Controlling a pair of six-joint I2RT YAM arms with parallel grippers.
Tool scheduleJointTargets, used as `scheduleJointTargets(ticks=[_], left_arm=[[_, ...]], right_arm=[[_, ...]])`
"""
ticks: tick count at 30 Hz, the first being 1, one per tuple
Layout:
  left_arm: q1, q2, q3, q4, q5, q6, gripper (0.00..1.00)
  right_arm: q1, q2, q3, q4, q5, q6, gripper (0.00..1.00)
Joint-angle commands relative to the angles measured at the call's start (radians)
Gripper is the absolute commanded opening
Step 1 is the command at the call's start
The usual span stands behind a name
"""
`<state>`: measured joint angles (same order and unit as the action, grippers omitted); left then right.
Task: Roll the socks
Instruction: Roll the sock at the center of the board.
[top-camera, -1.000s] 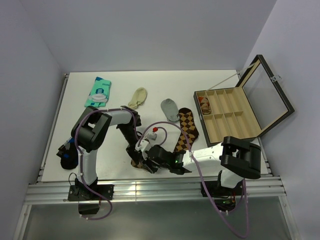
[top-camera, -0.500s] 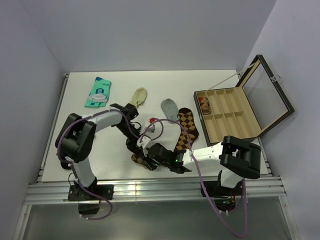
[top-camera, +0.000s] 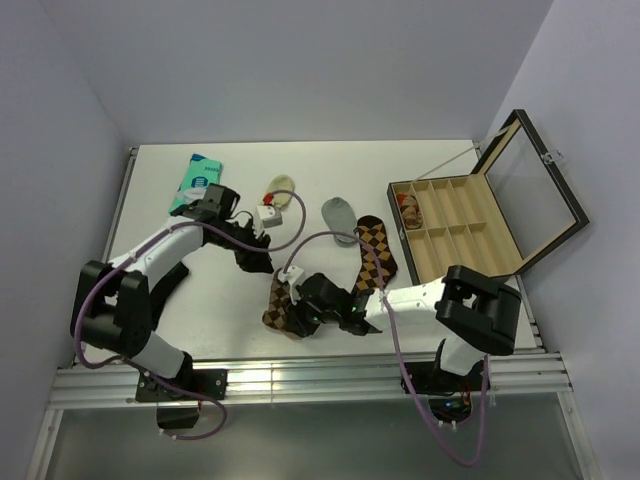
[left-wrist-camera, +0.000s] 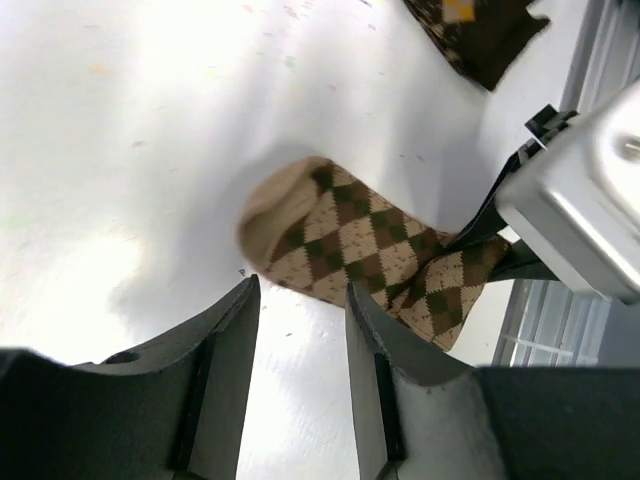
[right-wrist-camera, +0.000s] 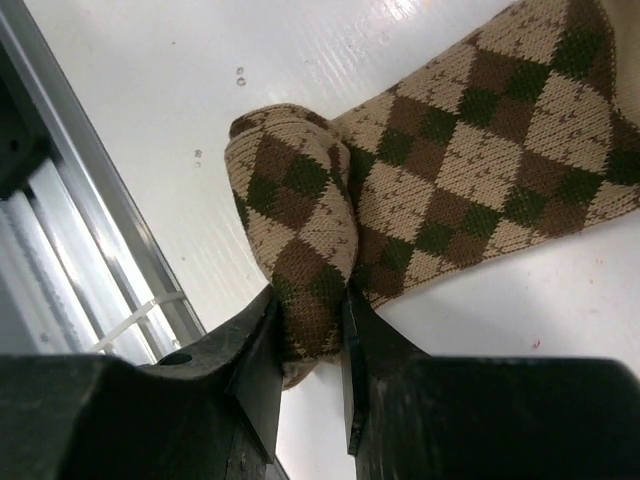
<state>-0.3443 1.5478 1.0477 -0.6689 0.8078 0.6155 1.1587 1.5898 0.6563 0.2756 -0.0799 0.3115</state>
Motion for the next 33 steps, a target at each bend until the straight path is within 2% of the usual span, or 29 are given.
scheduleJointTargets(ticks=[1, 3, 9, 14, 18, 22, 25, 33], left_arm=[[0.057, -0.038, 0.038, 0.013, 0.068, -0.024, 0.45], [0.076, -0.054, 0.038, 0.008, 0.065, -0.017, 0.44], [0.091, -0.228, -0.084, 0.080, 0.027, 0.021, 0.47], [0.090, -0.281, -0.143, 0.055, 0.027, 0.101, 0.50], [0.074, -0.388, -0.256, 0.095, -0.011, 0.180, 0.54], [-0.040, -0.477, -0.379, 0.207, -0.179, 0.179, 0.57], [-0.184, -0.497, -0.446, 0.281, -0.297, 0.167, 0.63], [-0.332, -0.500, -0.551, 0.388, -0.416, 0.148, 0.64]], right_arm=[[-0.054, 0.051, 0.040, -0.139, -0.150, 0.023, 0.15], [-0.079, 0.085, 0.093, -0.183, -0.185, 0.018, 0.15], [-0.155, 0.202, 0.265, -0.406, -0.308, 0.015, 0.15], [-0.240, 0.271, 0.362, -0.475, -0.431, 0.055, 0.15], [-0.277, 0.314, 0.417, -0.545, -0.461, 0.060, 0.16], [-0.283, 0.352, 0.468, -0.592, -0.489, 0.054, 0.16], [-0.284, 0.366, 0.512, -0.625, -0.492, 0.047, 0.16], [-0.287, 0.375, 0.523, -0.639, -0.497, 0.040, 0.17]])
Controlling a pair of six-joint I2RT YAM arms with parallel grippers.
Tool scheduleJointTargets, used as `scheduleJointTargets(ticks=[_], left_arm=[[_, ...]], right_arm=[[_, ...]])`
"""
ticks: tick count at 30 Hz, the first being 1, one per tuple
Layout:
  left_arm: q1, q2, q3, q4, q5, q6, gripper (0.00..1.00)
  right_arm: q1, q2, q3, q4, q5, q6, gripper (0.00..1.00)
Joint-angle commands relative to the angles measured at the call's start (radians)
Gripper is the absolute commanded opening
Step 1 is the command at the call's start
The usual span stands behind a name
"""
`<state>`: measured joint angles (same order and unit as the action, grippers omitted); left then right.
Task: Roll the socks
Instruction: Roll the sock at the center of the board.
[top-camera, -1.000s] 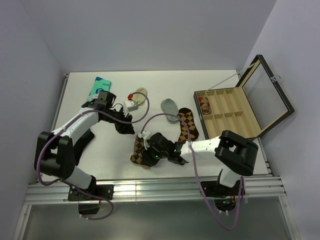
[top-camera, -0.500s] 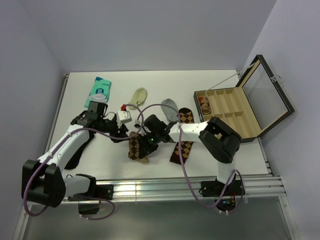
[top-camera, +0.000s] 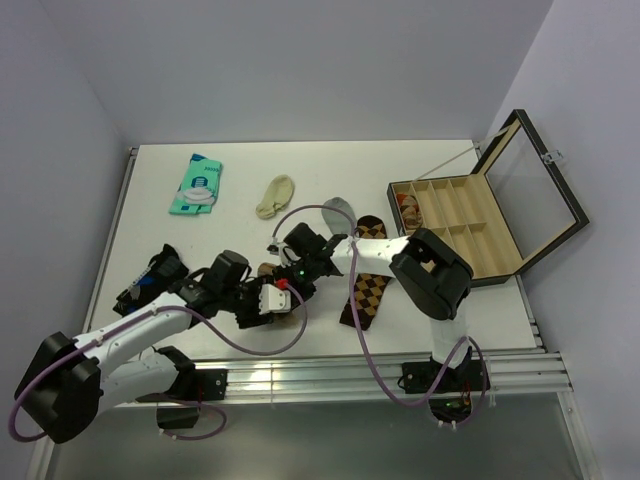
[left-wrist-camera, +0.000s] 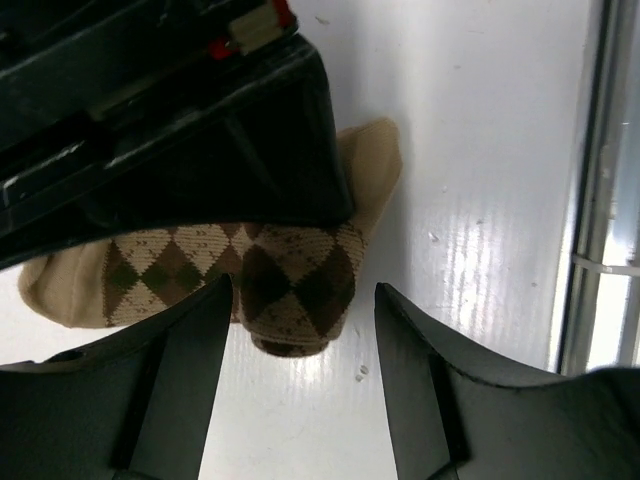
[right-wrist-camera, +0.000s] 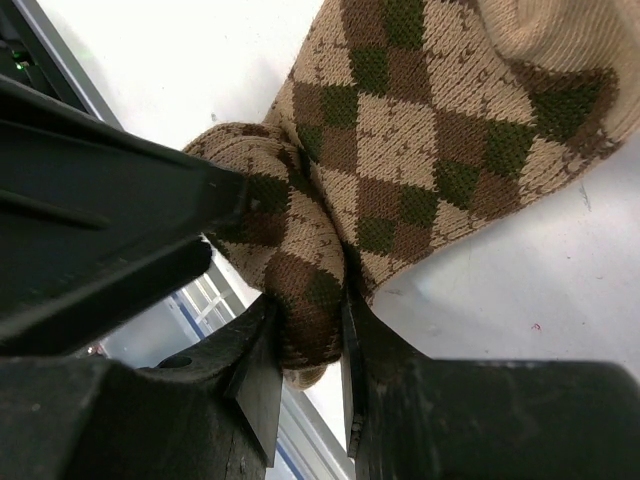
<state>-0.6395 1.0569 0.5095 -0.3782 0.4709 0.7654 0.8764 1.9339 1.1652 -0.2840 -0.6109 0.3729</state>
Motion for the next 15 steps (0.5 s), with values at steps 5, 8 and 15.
scheduleJointTargets(ticks=[5, 8, 15], left_arm=[[-0.081, 0.005, -0.035, 0.133, -0.103, 0.003, 0.64], [-0.104, 0.024, -0.046, 0.154, -0.129, 0.008, 0.65], [-0.124, 0.067, -0.066, 0.171, -0.166, 0.018, 0.65]], right_arm=[[-0.005, 0.036, 0.007, -0.064, 0.022, -0.019, 0.17], [-0.007, 0.039, 0.002, -0.055, 0.014, -0.019, 0.17], [-0.008, 0.033, -0.013, -0.041, 0.007, -0.019, 0.17]])
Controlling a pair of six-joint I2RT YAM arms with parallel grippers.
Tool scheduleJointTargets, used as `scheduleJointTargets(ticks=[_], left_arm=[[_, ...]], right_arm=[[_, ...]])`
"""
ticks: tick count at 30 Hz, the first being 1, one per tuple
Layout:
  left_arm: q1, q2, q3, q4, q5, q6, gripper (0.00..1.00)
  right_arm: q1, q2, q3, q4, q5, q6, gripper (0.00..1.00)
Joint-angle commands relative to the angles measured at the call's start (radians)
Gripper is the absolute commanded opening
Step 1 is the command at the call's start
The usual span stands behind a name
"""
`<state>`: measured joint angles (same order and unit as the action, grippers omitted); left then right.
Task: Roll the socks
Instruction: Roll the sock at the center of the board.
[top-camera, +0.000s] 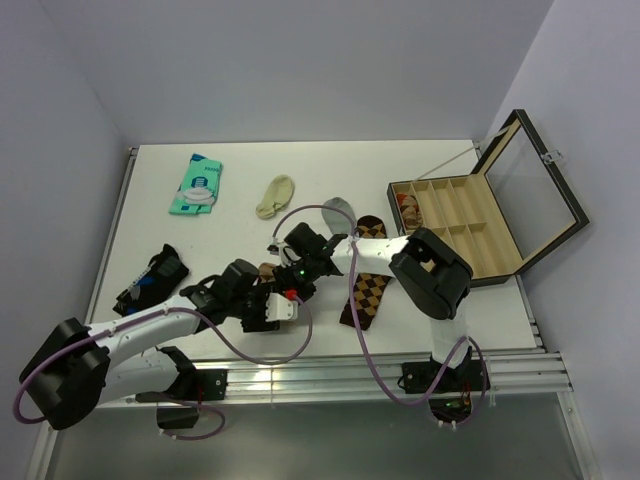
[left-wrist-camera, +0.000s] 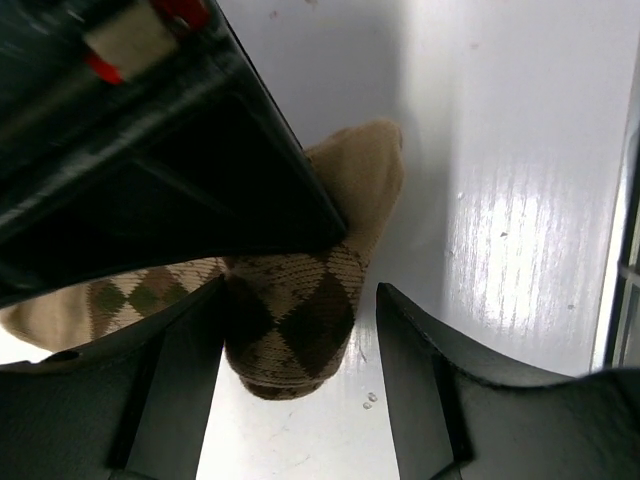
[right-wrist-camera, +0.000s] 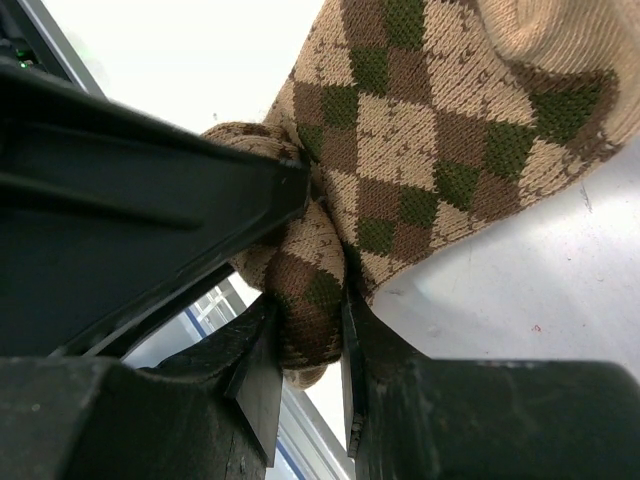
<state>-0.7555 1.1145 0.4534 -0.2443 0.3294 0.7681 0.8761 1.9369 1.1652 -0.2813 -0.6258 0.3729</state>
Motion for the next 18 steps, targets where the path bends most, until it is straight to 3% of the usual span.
scheduleJointTargets(ticks=[1, 5, 14, 18], left_arm=[[-0.011, 0.014, -0.013, 0.042, -0.035, 0.017, 0.65], [-0.013, 0.071, 0.008, 0.031, -0.036, 0.004, 0.58], [-0.011, 0.169, 0.071, -0.032, 0.048, -0.009, 0.04], [-0.011, 0.162, 0.080, -0.072, 0.114, 0.013, 0.00]], right_arm=[[-0.008, 0.025, -0.019, -0.041, 0.018, -0.017, 0.18], [-0.009, 0.008, -0.035, -0.012, 0.006, -0.008, 0.26], [-0.020, -0.134, -0.136, 0.086, 0.052, 0.058, 0.48], [-0.048, -0.269, -0.283, 0.161, 0.138, 0.101, 0.55]])
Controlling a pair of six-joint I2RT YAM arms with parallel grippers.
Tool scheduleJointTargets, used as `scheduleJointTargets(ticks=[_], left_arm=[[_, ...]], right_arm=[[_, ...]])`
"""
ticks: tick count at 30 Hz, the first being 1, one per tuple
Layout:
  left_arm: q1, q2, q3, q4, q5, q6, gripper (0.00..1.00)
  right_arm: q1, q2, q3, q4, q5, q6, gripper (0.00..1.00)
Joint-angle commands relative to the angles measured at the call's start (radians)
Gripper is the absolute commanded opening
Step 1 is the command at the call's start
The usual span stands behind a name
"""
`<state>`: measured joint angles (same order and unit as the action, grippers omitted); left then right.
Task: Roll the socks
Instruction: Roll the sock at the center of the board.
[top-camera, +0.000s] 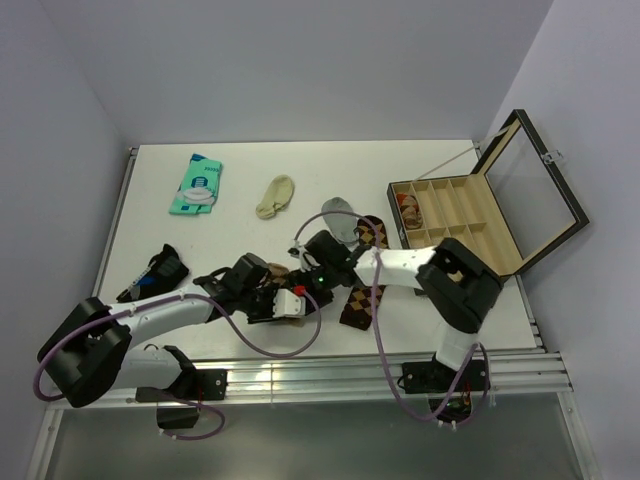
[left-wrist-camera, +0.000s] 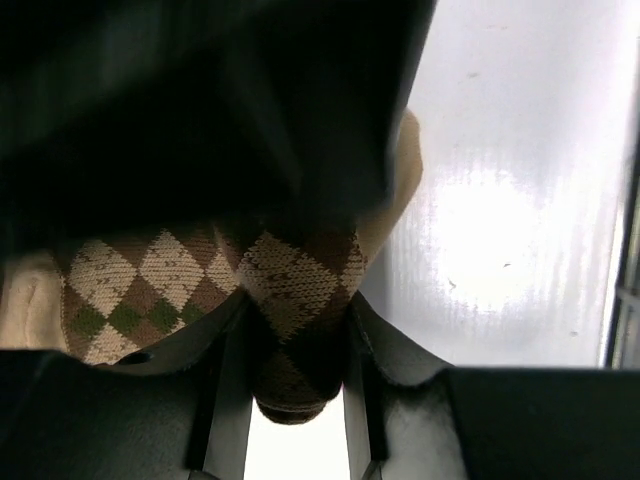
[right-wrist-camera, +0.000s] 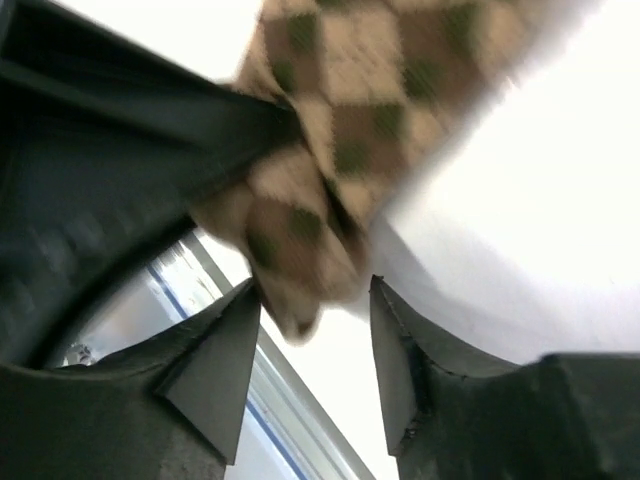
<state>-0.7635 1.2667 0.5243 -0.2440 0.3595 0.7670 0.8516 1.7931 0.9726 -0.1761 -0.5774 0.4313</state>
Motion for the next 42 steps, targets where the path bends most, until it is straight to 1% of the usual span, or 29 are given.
scheduleJointTargets(ticks=[1, 2, 3, 4, 6, 7, 9, 10, 11, 14, 15, 17, 18, 19, 21, 22, 23, 24, 25, 29, 34, 35, 38, 42], left_arm=[[-0.002, 0.005, 0.011, -0.072, 0.100, 0.018, 0.00], [-0.002, 0.003, 0.014, -0.074, 0.114, 0.023, 0.00], [0.000, 0.006, 0.019, -0.074, 0.124, 0.023, 0.00], [0.000, 0.022, 0.034, -0.081, 0.142, 0.022, 0.00], [0.003, 0.049, 0.057, -0.098, 0.163, 0.022, 0.00], [0.004, 0.080, 0.087, -0.125, 0.191, 0.028, 0.00], [0.019, 0.112, 0.120, -0.161, 0.229, 0.032, 0.00], [0.032, 0.152, 0.162, -0.184, 0.251, 0.049, 0.00], [0.042, 0.173, 0.186, -0.251, 0.307, 0.060, 0.00], [0.116, 0.256, 0.282, -0.383, 0.421, 0.120, 0.00], [0.156, 0.276, 0.305, -0.420, 0.446, 0.135, 0.00], [0.191, 0.345, 0.371, -0.487, 0.488, 0.189, 0.00], [0.216, 0.371, 0.393, -0.564, 0.498, 0.208, 0.01], [0.228, 0.422, 0.431, -0.602, 0.509, 0.257, 0.00], [0.253, 0.474, 0.468, -0.711, 0.532, 0.302, 0.00], [0.260, 0.523, 0.499, -0.756, 0.539, 0.352, 0.00], [0.266, 0.549, 0.516, -0.791, 0.544, 0.379, 0.00], [0.279, 0.574, 0.531, -0.819, 0.553, 0.396, 0.00], [0.285, 0.615, 0.555, -0.881, 0.556, 0.440, 0.00], [0.303, 0.683, 0.591, -0.969, 0.565, 0.509, 0.00], [0.308, 0.747, 0.623, -1.040, 0.572, 0.558, 0.00], [0.308, 0.755, 0.625, -1.054, 0.572, 0.569, 0.00], [0.308, 0.778, 0.638, -1.072, 0.573, 0.575, 0.00], [0.309, 0.784, 0.640, -1.061, 0.572, 0.571, 0.00]], right_arm=[[-0.043, -0.161, -0.125, 0.079, 0.105, 0.055, 0.58], [-0.054, -0.191, -0.159, 0.128, 0.135, 0.070, 0.58], [-0.066, -0.222, -0.220, 0.144, 0.157, 0.099, 0.59], [-0.075, -0.291, -0.245, 0.156, 0.178, 0.109, 0.59], [-0.083, -0.362, -0.314, 0.171, 0.234, 0.138, 0.60], [-0.083, -0.426, -0.334, 0.202, 0.252, 0.141, 0.60], [-0.083, -0.501, -0.394, 0.219, 0.293, 0.147, 0.61], [-0.083, -0.533, -0.409, 0.221, 0.306, 0.144, 0.61], [-0.082, -0.604, -0.425, 0.224, 0.320, 0.141, 0.61], [-0.075, -0.731, -0.491, 0.248, 0.367, 0.132, 0.63], [-0.072, -0.763, -0.521, 0.257, 0.381, 0.133, 0.63], [-0.069, -0.840, -0.552, 0.294, 0.395, 0.133, 0.63], [-0.066, -0.862, -0.578, 0.311, 0.399, 0.132, 0.63], [-0.050, -0.879, -0.590, 0.340, 0.418, 0.132, 0.64], [-0.016, -0.911, -0.600, 0.351, 0.462, 0.104, 0.64], [0.038, -0.914, -0.594, 0.343, 0.494, 0.090, 0.65], [0.071, -0.911, -0.574, 0.339, 0.563, 0.057, 0.65], [0.107, -0.887, -0.562, 0.336, 0.574, 0.037, 0.65], [0.174, -0.870, -0.546, 0.323, 0.615, 0.021, 0.66], [0.268, -0.764, -0.494, 0.360, 0.651, -0.064, 0.65], [0.340, -0.631, -0.430, 0.418, 0.729, -0.140, 0.69], [0.365, -0.592, -0.408, 0.429, 0.734, -0.166, 0.70], [0.386, -0.502, -0.353, 0.443, 0.746, -0.210, 0.72], [0.414, -0.407, -0.295, 0.446, 0.734, -0.247, 0.75]])
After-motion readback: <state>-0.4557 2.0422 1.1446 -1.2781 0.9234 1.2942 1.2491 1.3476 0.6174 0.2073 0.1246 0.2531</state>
